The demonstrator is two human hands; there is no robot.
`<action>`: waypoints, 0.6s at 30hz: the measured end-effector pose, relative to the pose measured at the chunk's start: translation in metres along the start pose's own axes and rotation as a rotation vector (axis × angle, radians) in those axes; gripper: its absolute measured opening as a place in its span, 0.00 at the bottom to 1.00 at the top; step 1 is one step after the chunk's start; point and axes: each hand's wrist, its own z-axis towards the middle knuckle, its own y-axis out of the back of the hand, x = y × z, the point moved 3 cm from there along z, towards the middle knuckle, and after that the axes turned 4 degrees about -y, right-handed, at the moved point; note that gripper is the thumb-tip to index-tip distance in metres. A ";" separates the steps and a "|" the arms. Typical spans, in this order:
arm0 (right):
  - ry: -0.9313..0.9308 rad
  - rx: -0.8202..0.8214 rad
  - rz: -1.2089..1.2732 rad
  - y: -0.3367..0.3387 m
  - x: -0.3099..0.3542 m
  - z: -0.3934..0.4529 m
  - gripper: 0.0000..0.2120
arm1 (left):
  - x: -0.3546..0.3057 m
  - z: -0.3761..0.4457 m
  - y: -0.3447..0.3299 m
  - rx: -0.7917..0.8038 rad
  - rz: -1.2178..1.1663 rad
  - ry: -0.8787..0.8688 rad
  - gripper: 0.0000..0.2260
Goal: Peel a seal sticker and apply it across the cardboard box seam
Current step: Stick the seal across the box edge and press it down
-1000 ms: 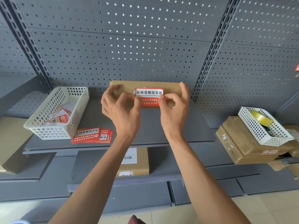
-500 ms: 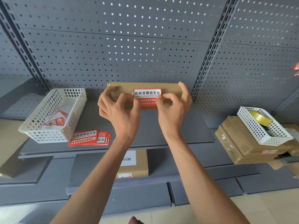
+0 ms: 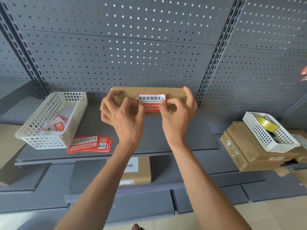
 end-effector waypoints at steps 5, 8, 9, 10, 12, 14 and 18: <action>0.008 -0.025 0.000 0.001 0.000 0.000 0.08 | 0.002 -0.001 -0.001 0.010 0.004 -0.009 0.08; 0.013 -0.021 0.008 0.002 0.001 -0.001 0.09 | 0.001 -0.001 -0.001 0.022 -0.011 -0.018 0.05; 0.014 -0.018 0.014 0.002 0.001 -0.001 0.10 | 0.001 0.000 0.000 0.028 -0.012 -0.018 0.04; 0.016 -0.015 0.018 0.002 0.001 -0.001 0.11 | 0.000 0.001 0.000 0.037 -0.009 -0.017 0.04; 0.034 -0.027 0.009 0.001 0.002 -0.002 0.14 | -0.002 0.003 0.000 0.053 -0.002 -0.008 0.03; 0.040 -0.049 -0.011 0.000 0.005 -0.002 0.18 | -0.005 0.006 0.000 0.050 0.004 0.024 0.03; 0.004 -0.053 -0.063 -0.006 0.012 -0.006 0.26 | -0.007 0.008 -0.003 0.019 0.006 0.076 0.10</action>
